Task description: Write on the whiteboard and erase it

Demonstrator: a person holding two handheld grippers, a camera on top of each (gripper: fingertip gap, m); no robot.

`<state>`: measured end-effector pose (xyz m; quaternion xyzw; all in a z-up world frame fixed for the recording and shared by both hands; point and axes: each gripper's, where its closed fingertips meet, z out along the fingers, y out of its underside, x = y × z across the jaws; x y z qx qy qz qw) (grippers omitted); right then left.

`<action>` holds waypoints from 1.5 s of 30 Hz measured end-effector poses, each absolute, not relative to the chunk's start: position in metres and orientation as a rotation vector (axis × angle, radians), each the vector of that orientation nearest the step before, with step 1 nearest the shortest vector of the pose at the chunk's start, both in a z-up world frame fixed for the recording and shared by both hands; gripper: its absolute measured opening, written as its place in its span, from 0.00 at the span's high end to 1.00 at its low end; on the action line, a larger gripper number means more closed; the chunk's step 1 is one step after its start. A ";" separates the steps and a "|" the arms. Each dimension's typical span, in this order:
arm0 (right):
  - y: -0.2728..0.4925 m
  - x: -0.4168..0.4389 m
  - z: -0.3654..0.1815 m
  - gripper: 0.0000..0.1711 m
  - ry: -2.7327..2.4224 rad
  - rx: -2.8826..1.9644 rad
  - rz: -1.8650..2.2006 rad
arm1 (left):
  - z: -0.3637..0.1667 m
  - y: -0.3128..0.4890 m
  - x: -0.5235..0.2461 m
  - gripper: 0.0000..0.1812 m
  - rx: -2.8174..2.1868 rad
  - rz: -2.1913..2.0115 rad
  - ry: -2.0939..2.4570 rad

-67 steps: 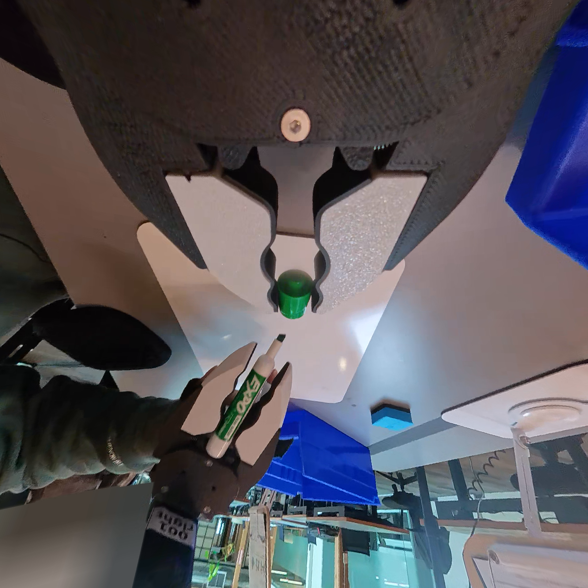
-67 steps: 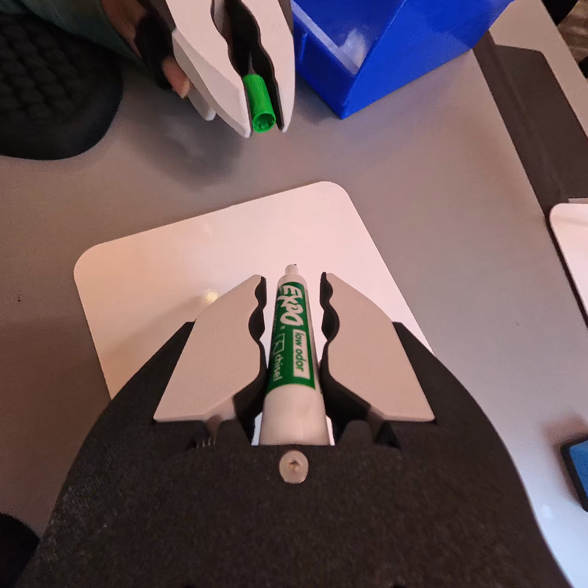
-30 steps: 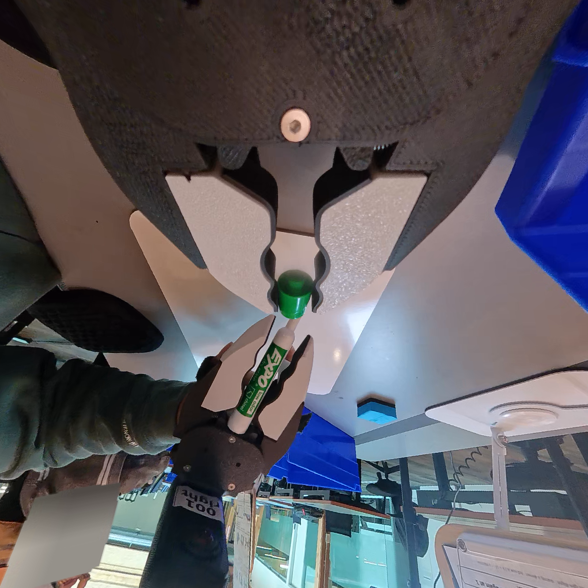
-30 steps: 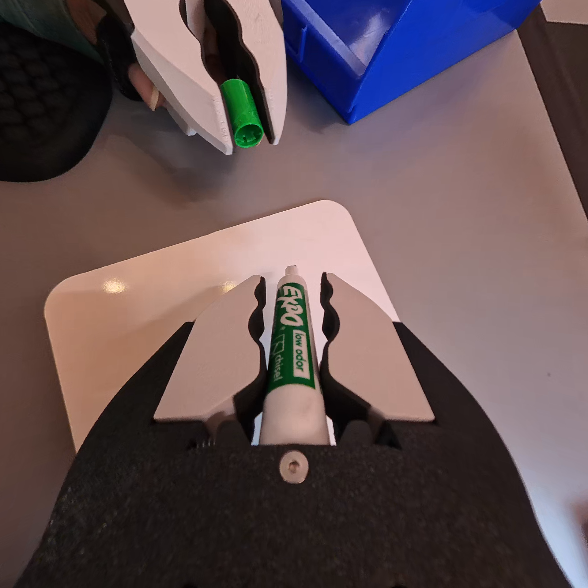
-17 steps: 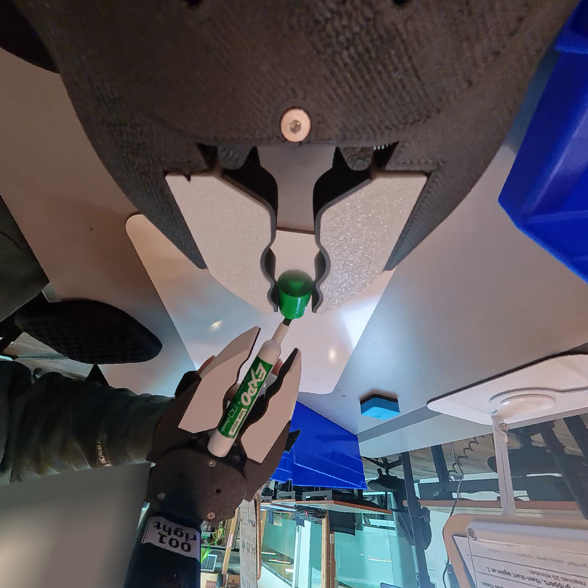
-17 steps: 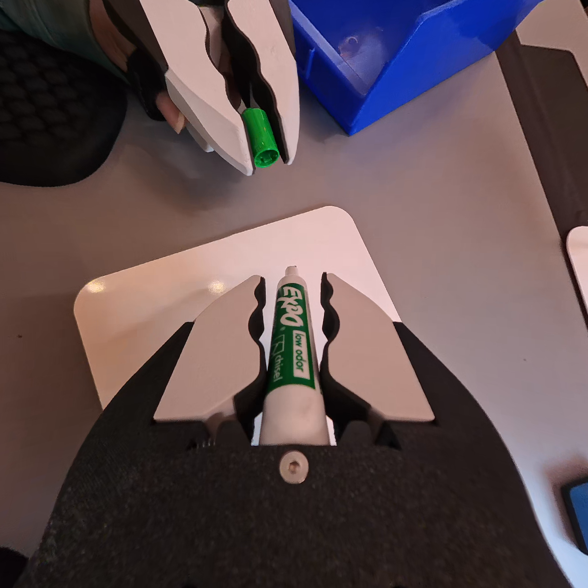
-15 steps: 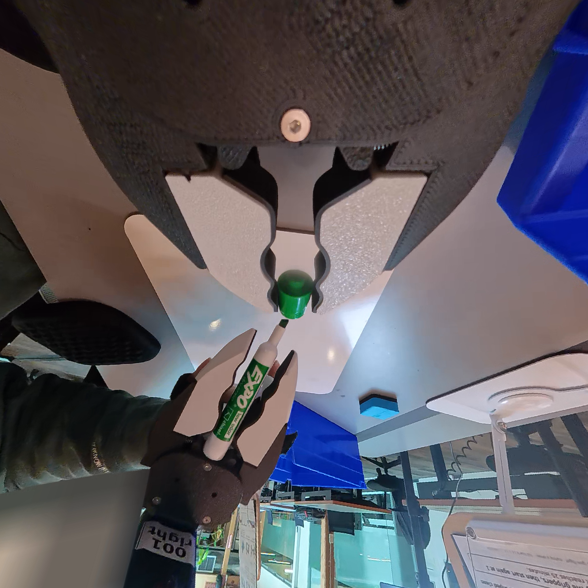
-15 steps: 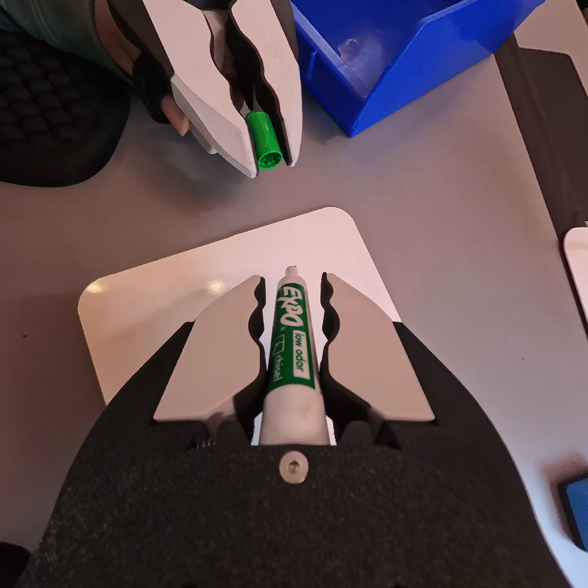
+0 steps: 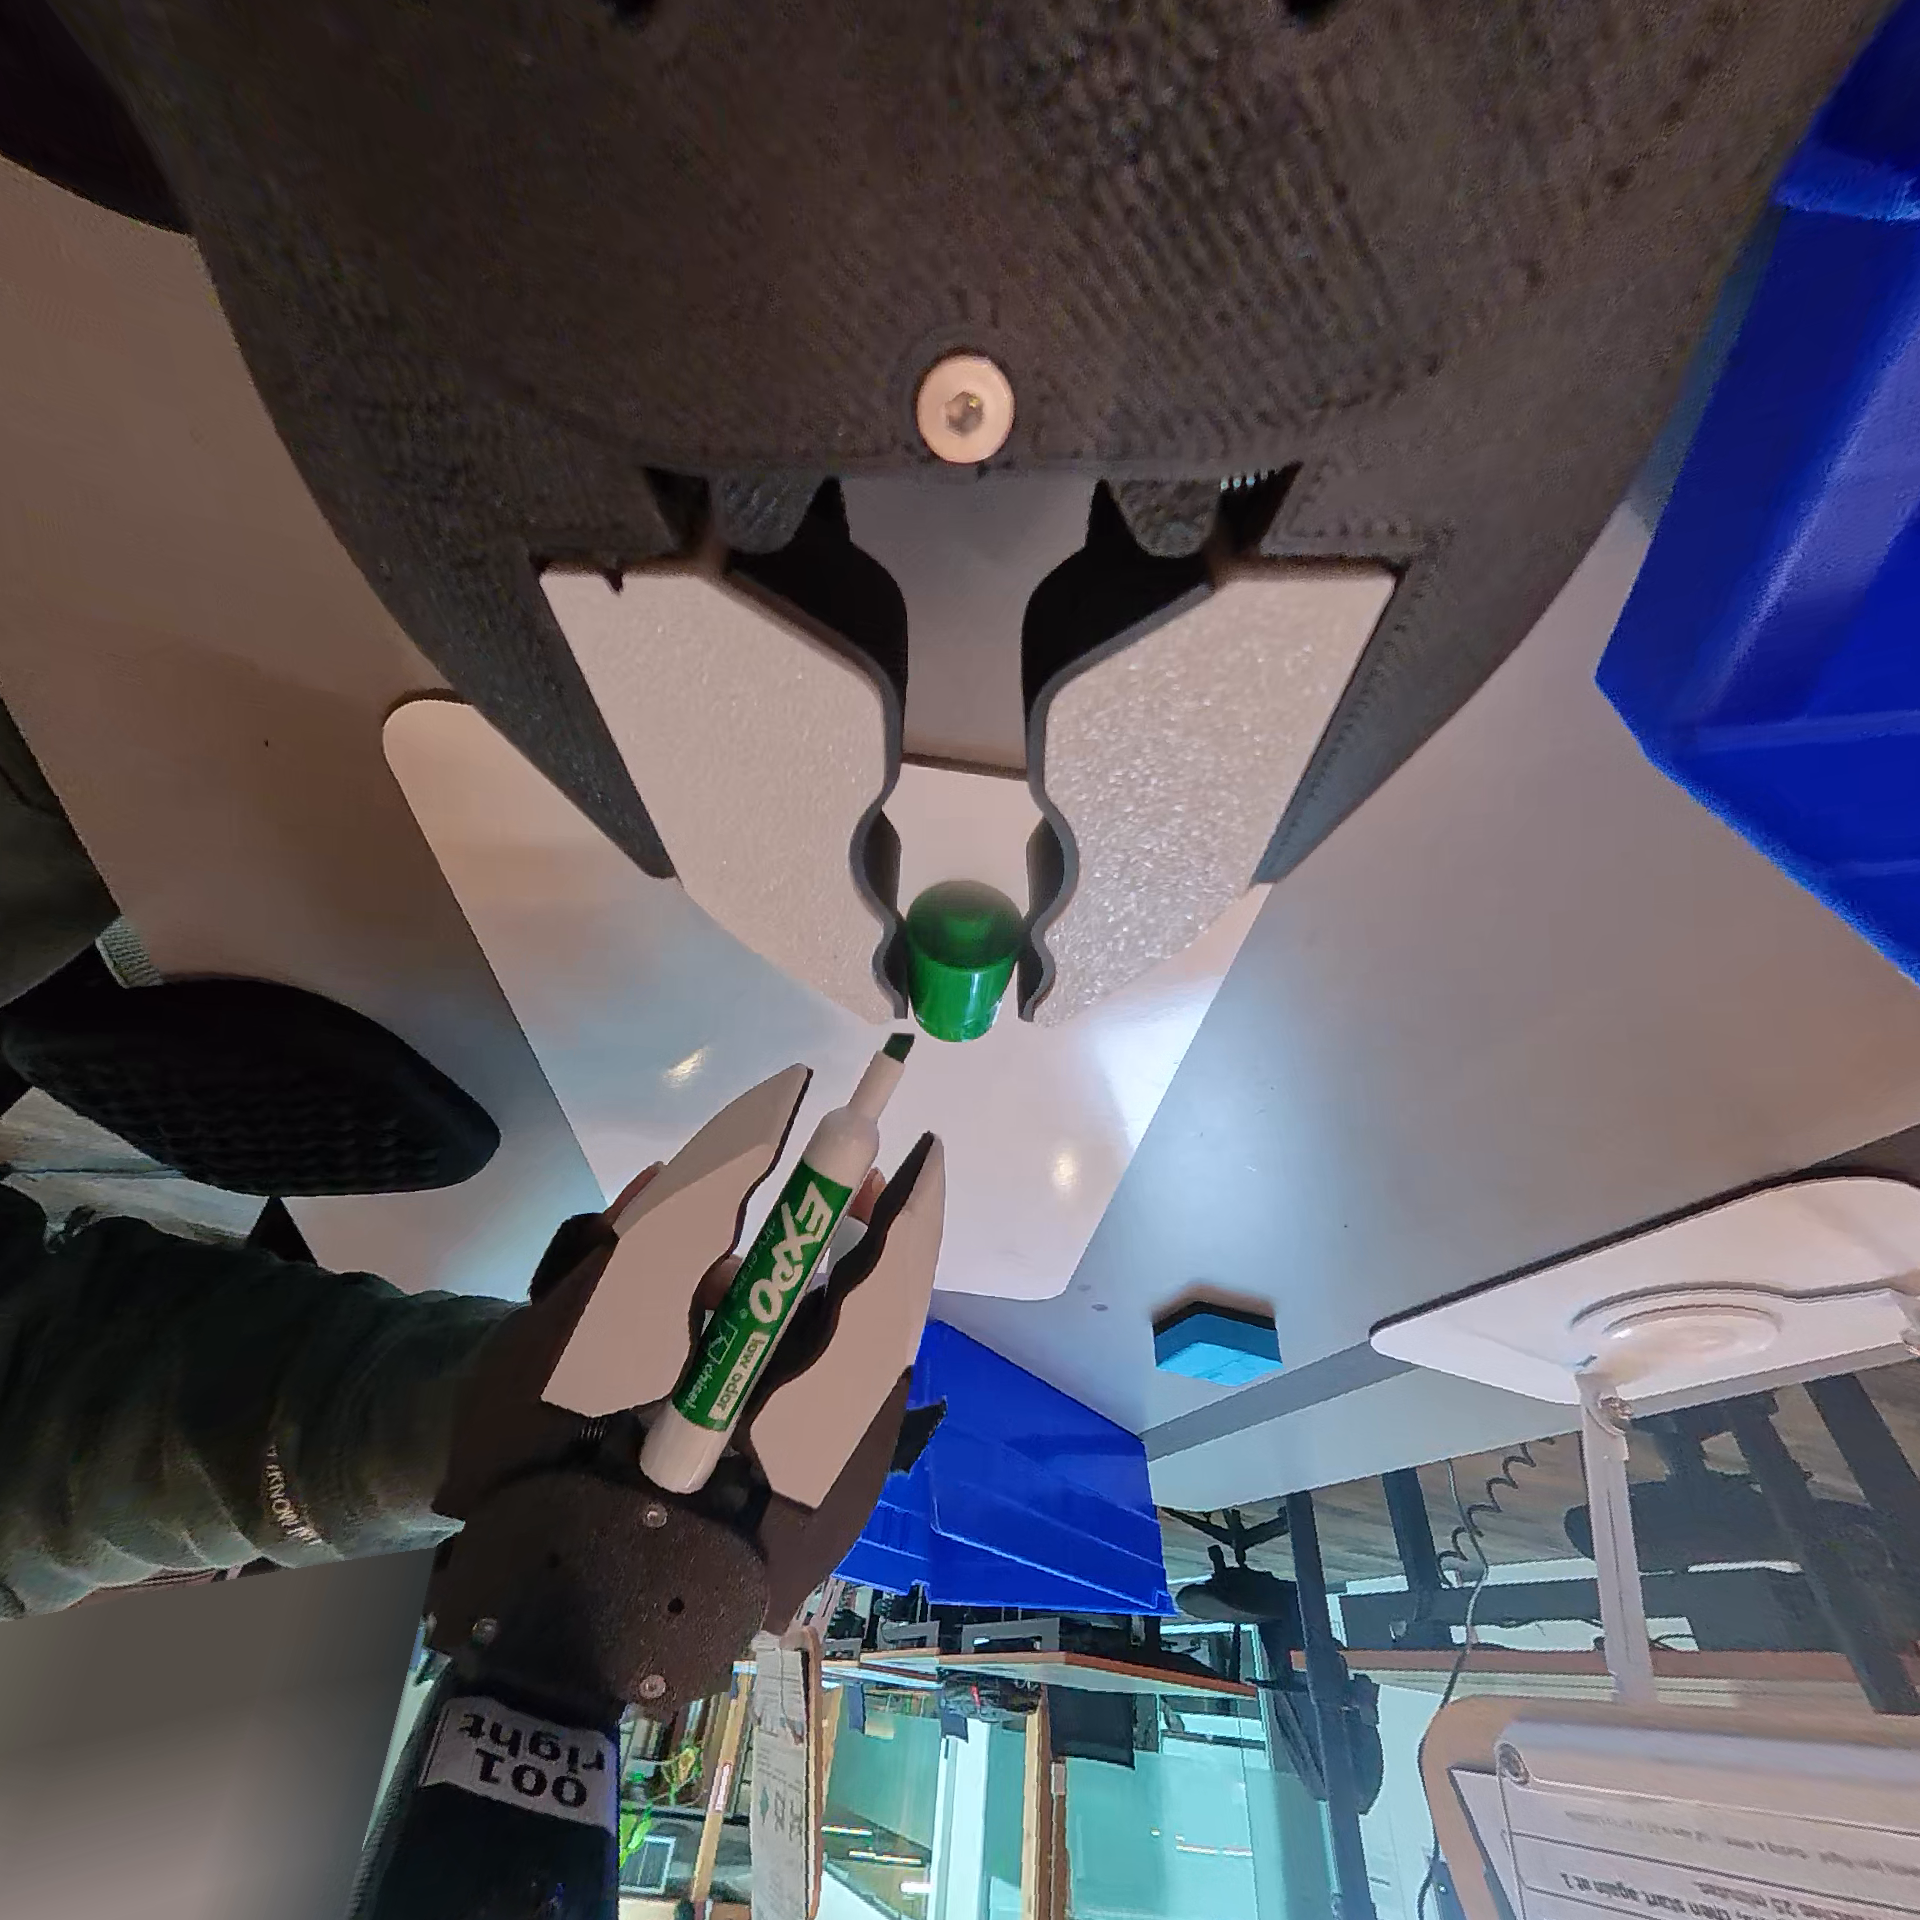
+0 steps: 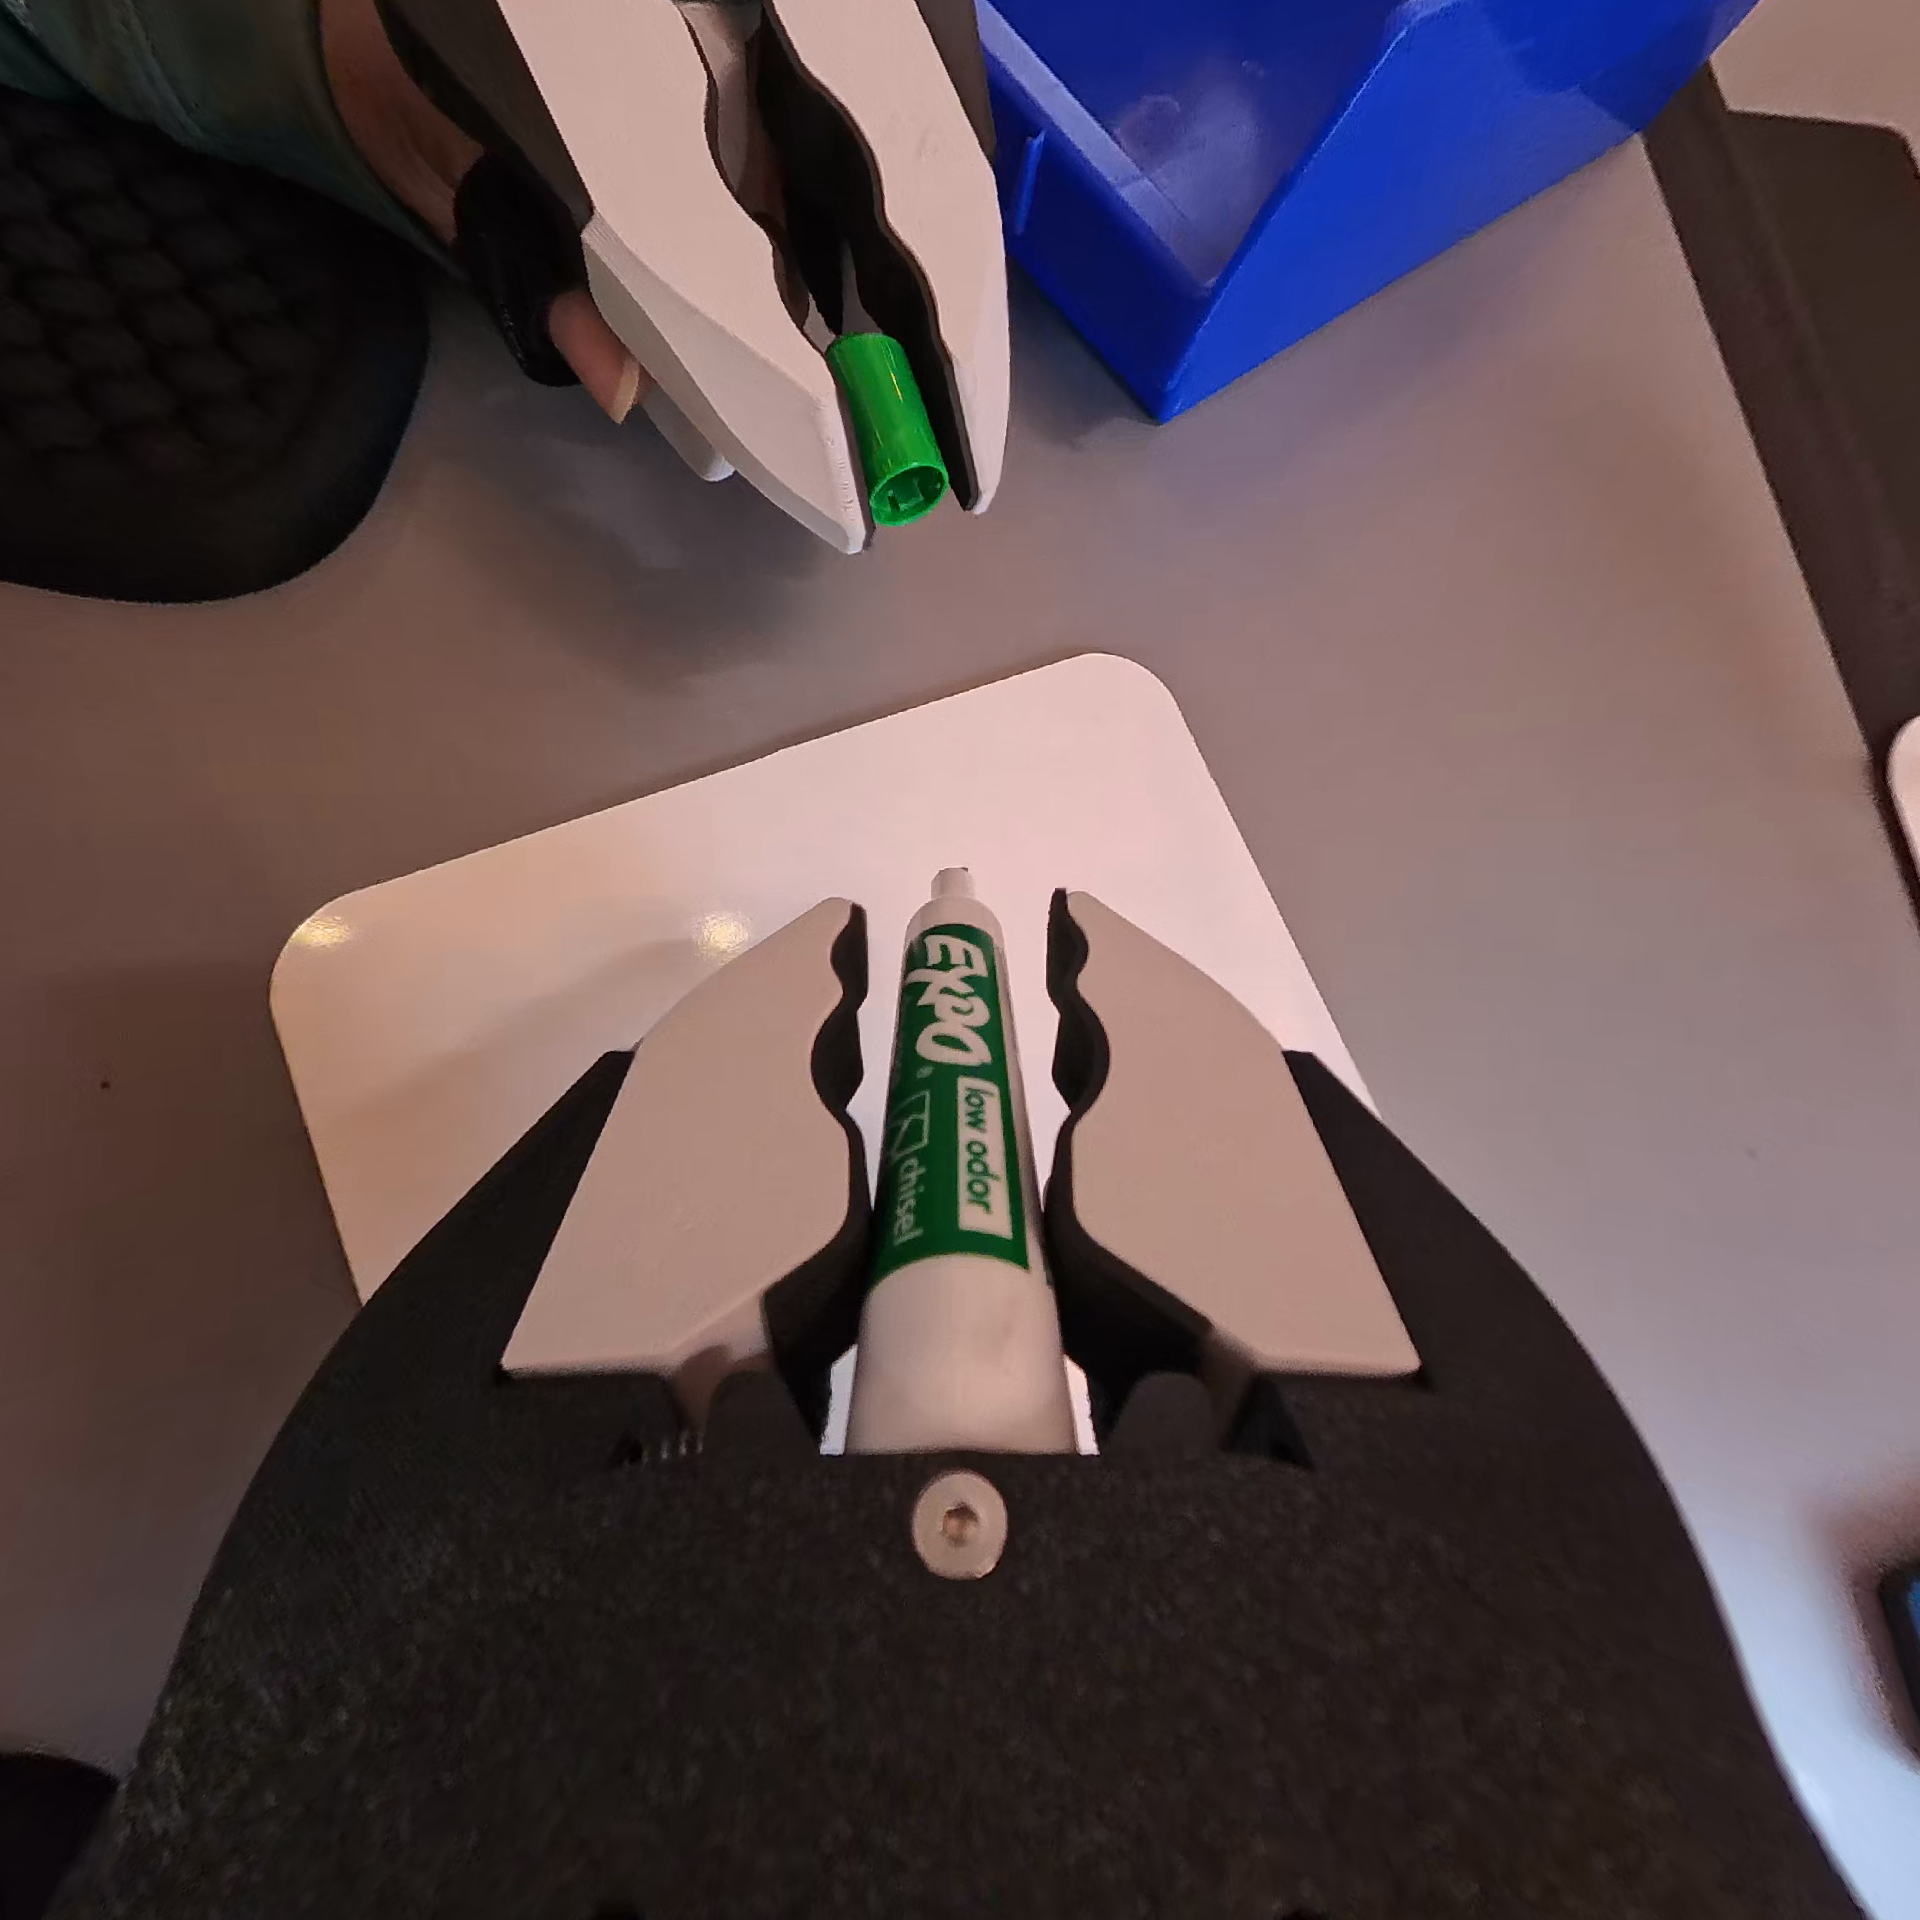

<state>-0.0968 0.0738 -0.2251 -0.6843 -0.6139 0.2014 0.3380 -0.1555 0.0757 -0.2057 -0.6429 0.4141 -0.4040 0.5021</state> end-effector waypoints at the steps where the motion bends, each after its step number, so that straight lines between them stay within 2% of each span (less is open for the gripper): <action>1: 0.074 -0.098 -0.226 0.80 -1.597 -1.798 0.546 | -0.207 0.077 -0.156 0.89 -1.567 -0.965 0.995; 19: 0.095 -0.100 -0.252 0.81 -1.688 -1.923 0.469 | -0.210 0.077 -0.156 0.89 -1.599 -0.959 0.997; 45: 0.105 -0.106 -0.263 0.81 -1.825 -1.900 0.311 | -0.211 0.072 -0.153 0.89 -1.593 -0.963 1.029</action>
